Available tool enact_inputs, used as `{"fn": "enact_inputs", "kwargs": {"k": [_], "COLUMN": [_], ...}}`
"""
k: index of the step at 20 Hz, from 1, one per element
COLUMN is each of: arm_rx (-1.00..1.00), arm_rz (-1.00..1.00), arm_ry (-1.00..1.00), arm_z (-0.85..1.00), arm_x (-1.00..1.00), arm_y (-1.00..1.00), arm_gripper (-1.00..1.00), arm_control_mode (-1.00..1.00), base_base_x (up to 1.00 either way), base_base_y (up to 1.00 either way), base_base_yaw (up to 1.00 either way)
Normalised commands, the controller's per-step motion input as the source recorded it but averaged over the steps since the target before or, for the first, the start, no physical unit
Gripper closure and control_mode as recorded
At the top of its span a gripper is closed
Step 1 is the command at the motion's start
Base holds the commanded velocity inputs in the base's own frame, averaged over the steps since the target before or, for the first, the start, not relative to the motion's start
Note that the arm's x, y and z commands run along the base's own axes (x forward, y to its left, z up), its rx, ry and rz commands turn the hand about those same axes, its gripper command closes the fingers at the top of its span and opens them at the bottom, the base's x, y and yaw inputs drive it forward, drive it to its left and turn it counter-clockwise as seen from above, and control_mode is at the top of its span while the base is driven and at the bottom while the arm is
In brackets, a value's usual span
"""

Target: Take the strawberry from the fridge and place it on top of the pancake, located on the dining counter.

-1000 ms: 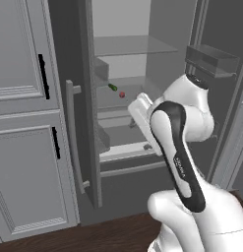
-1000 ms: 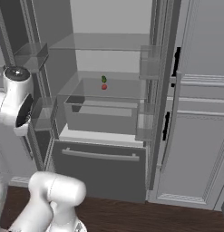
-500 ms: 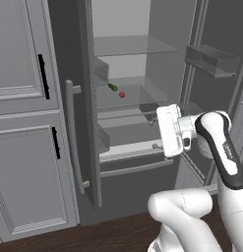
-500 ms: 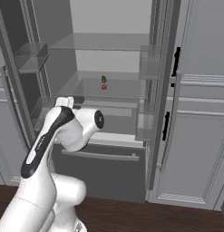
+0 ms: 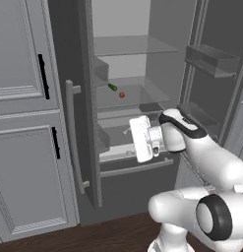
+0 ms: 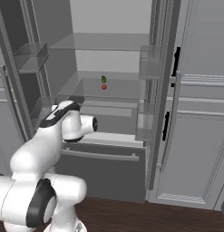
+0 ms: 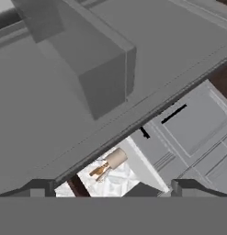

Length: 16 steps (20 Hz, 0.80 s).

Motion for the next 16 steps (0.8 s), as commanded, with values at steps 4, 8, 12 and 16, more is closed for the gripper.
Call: {"fn": "enact_inputs", "kwargs": {"k": [4, 8, 12, 16], "arm_rx": [0.03, 0.04, 0.0, 0.0], "arm_rz": [0.2, 0.17, 0.14, 0.03], "arm_ry": [-0.12, -0.08, -0.05, -0.01], "arm_z": [-0.22, -0.14, -0.18, -0.19], "arm_x": [1.0, 0.82, 0.39, 0.04], "arm_y": [0.07, 0.1, 0.39, 0.76], "arm_gripper": [-1.0, -1.0, -1.0, -1.0], "arm_control_mode": [-1.0, -1.0, -1.0, -1.0], "base_base_x": [0.0, 0.0, 0.0, 0.0], "base_base_y": [0.0, 0.0, 0.0, 0.0], "base_base_yaw": [0.0, 0.0, 0.0, 0.0]}}
